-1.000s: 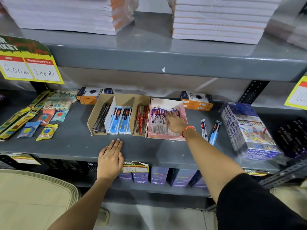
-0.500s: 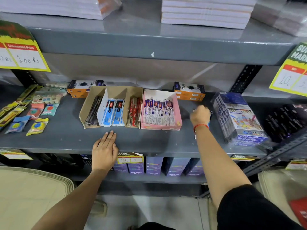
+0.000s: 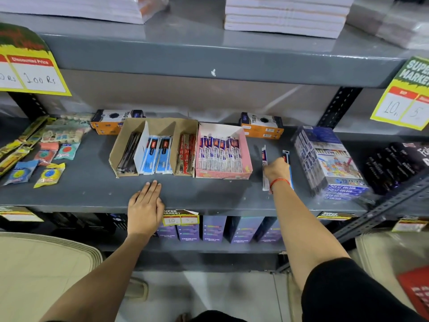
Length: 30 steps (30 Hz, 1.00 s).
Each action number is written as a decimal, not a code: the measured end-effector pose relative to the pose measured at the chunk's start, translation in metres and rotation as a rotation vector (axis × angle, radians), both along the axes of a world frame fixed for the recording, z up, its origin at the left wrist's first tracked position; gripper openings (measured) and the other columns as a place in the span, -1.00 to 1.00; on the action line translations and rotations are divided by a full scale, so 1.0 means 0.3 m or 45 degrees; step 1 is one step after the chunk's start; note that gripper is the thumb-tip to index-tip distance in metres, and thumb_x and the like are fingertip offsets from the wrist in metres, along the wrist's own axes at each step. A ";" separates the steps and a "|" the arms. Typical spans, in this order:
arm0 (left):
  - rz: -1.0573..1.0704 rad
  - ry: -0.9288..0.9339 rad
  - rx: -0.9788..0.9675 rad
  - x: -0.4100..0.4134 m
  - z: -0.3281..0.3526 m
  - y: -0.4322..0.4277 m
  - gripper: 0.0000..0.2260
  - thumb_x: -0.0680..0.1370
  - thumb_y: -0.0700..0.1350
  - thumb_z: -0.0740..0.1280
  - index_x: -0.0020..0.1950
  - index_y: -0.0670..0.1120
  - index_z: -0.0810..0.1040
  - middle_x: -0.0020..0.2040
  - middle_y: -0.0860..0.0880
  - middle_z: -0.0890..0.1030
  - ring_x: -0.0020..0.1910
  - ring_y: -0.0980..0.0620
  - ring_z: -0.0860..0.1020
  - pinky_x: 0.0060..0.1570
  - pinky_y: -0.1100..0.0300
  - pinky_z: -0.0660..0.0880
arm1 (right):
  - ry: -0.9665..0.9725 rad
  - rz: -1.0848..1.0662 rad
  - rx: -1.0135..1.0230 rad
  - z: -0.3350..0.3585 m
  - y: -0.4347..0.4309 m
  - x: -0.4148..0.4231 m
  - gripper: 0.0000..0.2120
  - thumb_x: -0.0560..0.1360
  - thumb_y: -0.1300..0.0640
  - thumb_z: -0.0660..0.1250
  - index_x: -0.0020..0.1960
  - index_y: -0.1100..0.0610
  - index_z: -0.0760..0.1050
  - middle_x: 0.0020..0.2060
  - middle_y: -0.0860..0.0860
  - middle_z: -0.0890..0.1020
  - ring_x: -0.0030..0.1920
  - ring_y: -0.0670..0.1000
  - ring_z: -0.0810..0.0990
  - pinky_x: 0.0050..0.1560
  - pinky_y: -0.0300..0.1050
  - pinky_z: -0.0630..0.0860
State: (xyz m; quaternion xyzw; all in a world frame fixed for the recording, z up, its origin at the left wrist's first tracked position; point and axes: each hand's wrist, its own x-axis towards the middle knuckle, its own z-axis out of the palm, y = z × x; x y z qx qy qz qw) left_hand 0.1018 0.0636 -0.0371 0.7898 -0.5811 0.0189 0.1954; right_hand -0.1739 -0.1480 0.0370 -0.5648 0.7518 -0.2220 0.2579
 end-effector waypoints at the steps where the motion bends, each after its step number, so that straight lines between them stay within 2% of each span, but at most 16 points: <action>1: 0.001 0.003 -0.003 0.000 0.000 0.000 -0.53 0.53 -0.08 0.01 0.24 -0.27 0.53 0.25 -0.21 0.55 0.26 -0.18 0.50 0.18 -0.10 0.40 | -0.005 0.012 -0.002 0.003 0.001 0.002 -0.66 0.55 0.23 0.26 0.28 0.36 0.44 0.24 0.31 0.53 0.25 0.27 0.51 0.20 0.03 0.48; 4: 0.004 0.004 -0.004 -0.004 0.004 0.000 -0.53 0.52 -0.08 0.00 0.24 -0.27 0.53 0.25 -0.21 0.56 0.26 -0.17 0.50 0.18 -0.09 0.39 | -0.033 0.033 -0.066 0.017 0.003 0.013 -0.75 0.56 0.22 0.26 0.15 0.35 0.56 0.14 0.29 0.61 0.16 0.25 0.58 0.11 -0.03 0.52; 6: 0.004 0.003 -0.007 -0.006 0.008 0.000 -0.53 0.52 -0.09 0.00 0.24 -0.27 0.53 0.25 -0.21 0.56 0.25 -0.17 0.50 0.18 -0.09 0.39 | -0.052 0.017 -0.203 0.040 0.009 0.032 -0.80 0.55 0.24 0.28 0.08 0.35 0.58 0.07 0.29 0.64 0.10 0.25 0.61 0.04 -0.02 0.55; 10: 0.008 -0.005 -0.003 -0.008 0.010 0.003 -0.53 0.53 -0.09 0.01 0.24 -0.27 0.53 0.25 -0.21 0.56 0.26 -0.17 0.50 0.20 -0.08 0.39 | -0.017 0.047 -0.505 0.097 0.024 0.089 -0.85 0.55 0.23 0.28 0.00 0.29 0.58 -0.02 0.24 0.67 0.00 0.23 0.64 -0.04 -0.02 0.57; 12: 0.010 0.003 -0.002 -0.008 0.011 0.003 -0.53 0.52 -0.09 0.01 0.24 -0.27 0.53 0.24 -0.21 0.56 0.26 -0.17 0.50 0.20 -0.09 0.39 | -0.132 0.105 -0.545 0.115 0.031 0.124 -0.87 0.54 0.24 0.32 0.00 0.28 0.60 -0.05 0.23 0.69 -0.04 0.20 0.66 -0.01 -0.04 0.58; 16: 0.011 0.009 -0.003 -0.008 0.013 0.005 -0.53 0.52 -0.09 0.01 0.24 -0.27 0.54 0.24 -0.21 0.56 0.25 -0.17 0.51 0.20 -0.10 0.40 | -0.317 0.285 -0.473 0.110 0.070 0.206 -0.82 0.48 0.20 0.42 0.03 0.28 0.63 -0.10 0.20 0.73 -0.04 0.13 0.69 0.12 -0.13 0.56; 19: 0.005 0.010 -0.003 -0.009 0.018 0.003 -0.53 0.52 -0.09 0.01 0.24 -0.28 0.54 0.24 -0.22 0.56 0.25 -0.18 0.51 0.19 -0.11 0.41 | -0.446 0.346 -0.394 0.083 0.101 0.262 -0.77 0.45 0.21 0.46 0.05 0.31 0.63 -0.10 0.21 0.73 -0.04 0.10 0.68 0.08 -0.25 0.49; 25: 0.007 0.010 -0.011 -0.008 0.021 0.003 -0.54 0.52 -0.09 0.02 0.23 -0.27 0.54 0.23 -0.20 0.57 0.24 -0.17 0.51 0.18 -0.11 0.42 | -0.689 0.265 -0.231 0.036 0.111 0.299 -0.80 0.42 0.25 0.47 0.01 0.32 0.63 -0.06 0.23 0.71 0.00 0.16 0.67 0.15 0.07 0.58; 30: 0.011 0.017 0.000 -0.003 0.015 0.003 -0.55 0.51 -0.09 0.03 0.23 -0.26 0.55 0.24 -0.19 0.57 0.24 -0.16 0.52 0.17 -0.09 0.42 | -0.651 0.209 -0.264 0.038 0.081 0.294 -0.84 0.42 0.25 0.47 -0.02 0.30 0.66 -0.08 0.22 0.72 -0.01 0.13 0.68 0.16 -0.07 0.57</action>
